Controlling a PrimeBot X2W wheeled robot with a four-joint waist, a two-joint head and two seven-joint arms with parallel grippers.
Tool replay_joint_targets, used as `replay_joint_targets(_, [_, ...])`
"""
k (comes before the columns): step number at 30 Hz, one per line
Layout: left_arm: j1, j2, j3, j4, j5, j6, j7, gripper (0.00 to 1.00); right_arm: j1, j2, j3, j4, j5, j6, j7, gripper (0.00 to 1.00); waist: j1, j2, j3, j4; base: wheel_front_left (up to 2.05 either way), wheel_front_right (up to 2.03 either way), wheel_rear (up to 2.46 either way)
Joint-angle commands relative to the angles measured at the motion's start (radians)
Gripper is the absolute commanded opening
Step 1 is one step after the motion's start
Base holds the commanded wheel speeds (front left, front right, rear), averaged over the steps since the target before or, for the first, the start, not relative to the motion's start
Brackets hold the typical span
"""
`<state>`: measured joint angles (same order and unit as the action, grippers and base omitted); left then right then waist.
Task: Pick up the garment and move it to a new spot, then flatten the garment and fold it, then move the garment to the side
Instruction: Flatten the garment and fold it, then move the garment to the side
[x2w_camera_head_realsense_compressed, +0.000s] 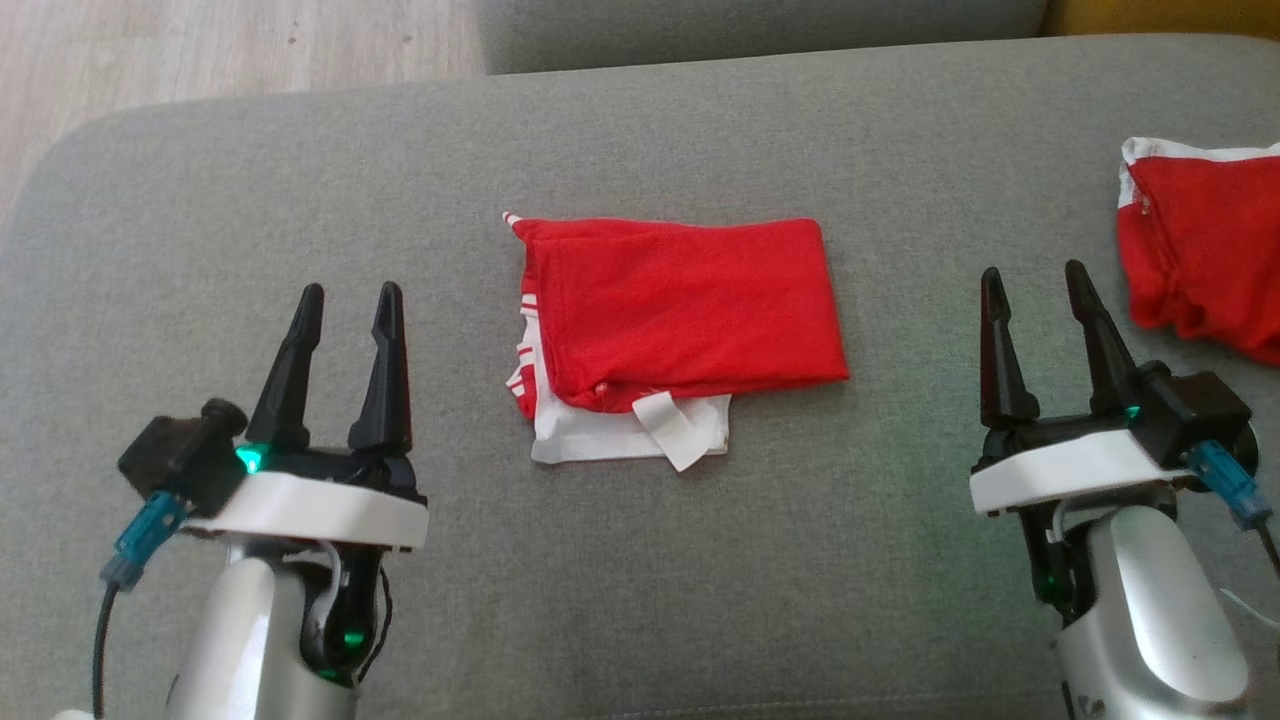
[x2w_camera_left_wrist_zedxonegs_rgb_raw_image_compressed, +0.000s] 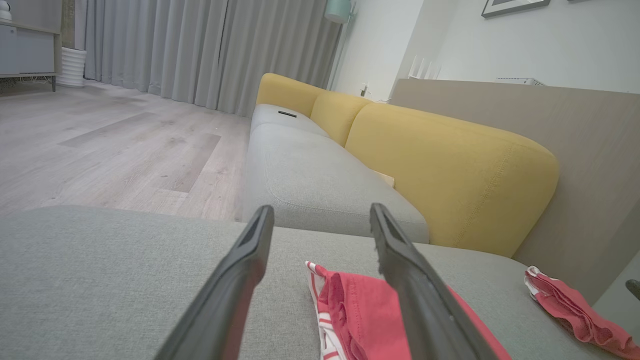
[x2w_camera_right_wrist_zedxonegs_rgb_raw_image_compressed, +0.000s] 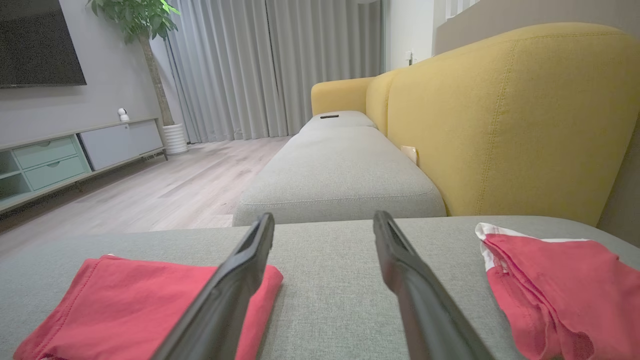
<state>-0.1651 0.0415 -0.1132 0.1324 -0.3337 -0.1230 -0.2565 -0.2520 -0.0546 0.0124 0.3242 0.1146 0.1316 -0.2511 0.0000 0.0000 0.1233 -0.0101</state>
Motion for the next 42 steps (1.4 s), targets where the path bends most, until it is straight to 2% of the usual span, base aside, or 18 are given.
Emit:
replay_joint_targets(1, [-0.018,0.009,0.030,-0.031,0.006,0.004,-0.005,1.00,-0.008,0.004,0.026,-0.032,0.007,-0.001,-0.011,1.00,0.0000,0.0000,0.000,0.003,0.00,0.00,0.00])
replay_joint_targets(16, [-0.023,0.009,0.023,-0.039,0.009,0.001,-0.005,1.00,-0.016,0.004,0.018,-0.011,-0.001,-0.001,-0.010,1.00,0.0000,0.0000,0.021,0.011,0.00,0.00,0.00])
replay_joint_targets(21, [-0.044,0.009,0.005,-0.041,0.008,0.000,-0.005,1.00,-0.059,0.004,0.039,0.032,-0.034,-0.001,0.031,1.00,0.0000,0.0000,0.054,0.028,0.00,0.00,0.00])
replay_joint_targets(29, [-0.079,0.009,-0.030,-0.033,-0.002,-0.002,-0.005,1.00,-0.165,0.004,0.091,0.193,0.029,-0.001,0.128,1.00,0.0000,0.0000,0.109,0.083,0.00,0.00,0.00])
replay_joint_targets(34, [-0.091,0.009,-0.037,-0.027,-0.007,-0.003,-0.005,1.00,-0.232,0.004,0.097,0.327,0.030,-0.001,0.183,1.00,0.0000,0.0000,0.129,0.115,0.00,0.00,0.00])
replay_joint_targets(42, [-0.098,0.009,-0.044,-0.024,-0.013,-0.003,-0.005,1.00,-0.317,0.004,0.147,0.527,0.135,-0.001,0.259,1.00,0.0000,0.0000,0.144,0.141,0.00,0.00,0.00])
